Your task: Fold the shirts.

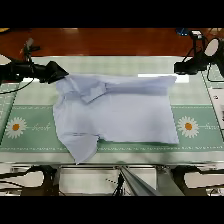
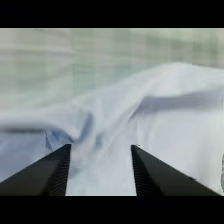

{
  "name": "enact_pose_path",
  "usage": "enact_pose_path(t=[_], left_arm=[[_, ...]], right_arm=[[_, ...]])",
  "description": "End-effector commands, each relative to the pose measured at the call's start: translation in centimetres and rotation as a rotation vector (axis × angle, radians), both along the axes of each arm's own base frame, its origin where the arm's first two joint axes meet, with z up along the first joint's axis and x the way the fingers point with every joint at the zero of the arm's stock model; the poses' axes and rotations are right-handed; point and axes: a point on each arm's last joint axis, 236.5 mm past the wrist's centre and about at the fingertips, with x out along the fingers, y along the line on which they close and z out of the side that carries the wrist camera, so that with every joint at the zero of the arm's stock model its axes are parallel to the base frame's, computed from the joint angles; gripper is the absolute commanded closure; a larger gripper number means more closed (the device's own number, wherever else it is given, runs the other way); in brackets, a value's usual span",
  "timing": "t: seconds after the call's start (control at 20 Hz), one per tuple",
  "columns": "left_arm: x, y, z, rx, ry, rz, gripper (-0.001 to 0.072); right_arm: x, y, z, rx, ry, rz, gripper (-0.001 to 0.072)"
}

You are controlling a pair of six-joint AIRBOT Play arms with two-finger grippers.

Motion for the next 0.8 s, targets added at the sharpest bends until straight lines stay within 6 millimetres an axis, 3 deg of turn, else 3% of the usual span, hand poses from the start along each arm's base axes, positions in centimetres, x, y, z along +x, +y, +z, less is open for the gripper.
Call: enact_pose_path(t=[0.0, 0.05, 0.1, 0.2, 0.3, 0.35, 0.45, 0.6, 0.75], left_arm=[[-4.1, 0.1, -2.2, -0.009, 0.167, -0.146, 0.0231], [-5.8, 1.7, -2.5, 0.027, 0.234, -0.167, 0.0231], [-7.4, 3.3, -2.7, 0.053, 0.304, -0.153, 0.0231], [-10.4, 5.8, -2.8, 0.069, 0.39, -0.106, 0.0231], [-13.0, 7.2, -3.3, 0.052, 0.407, -0.039, 0.0231], [-14.5, 7.7, -4.0, 0.045, 0.411, -0.009, 0.0231], [-18.2, 8.1, -5.8, 0.011, 0.454, 0.043, 0.0228], [-22.8, 8.0, -8.9, -0.034, 0.56, 0.085, 0.0226], [-26.3, 9.2, -11.9, 0.061, 0.654, 0.073, 0.0226]], right_arm=[[-5.1, 0.3, -0.2, 0.017, 0.193, 0.065, 0.0345], [-6.8, -0.2, 0.8, 0.009, 0.228, 0.062, 0.0339], [-8.4, -1.7, 1.8, -0.045, 0.267, 0.051, 0.0279], [-11.7, -5.0, 3.4, -0.147, 0.304, -0.004, 0.0269], [-15.6, -6.8, 2.8, -0.127, 0.345, -0.069, 0.0245], [-18.0, -7.2, 1.4, -0.076, 0.374, -0.102, 0.022], [-21.5, -5.5, -2.0, 0.111, 0.381, -0.098, 0.0217], [-22.9, -1.6, -4.8, 0.399, 0.276, -0.108, 0.0217], [-24.3, -1.3, -6.2, 0.467, 0.286, -0.168, 0.0217]])
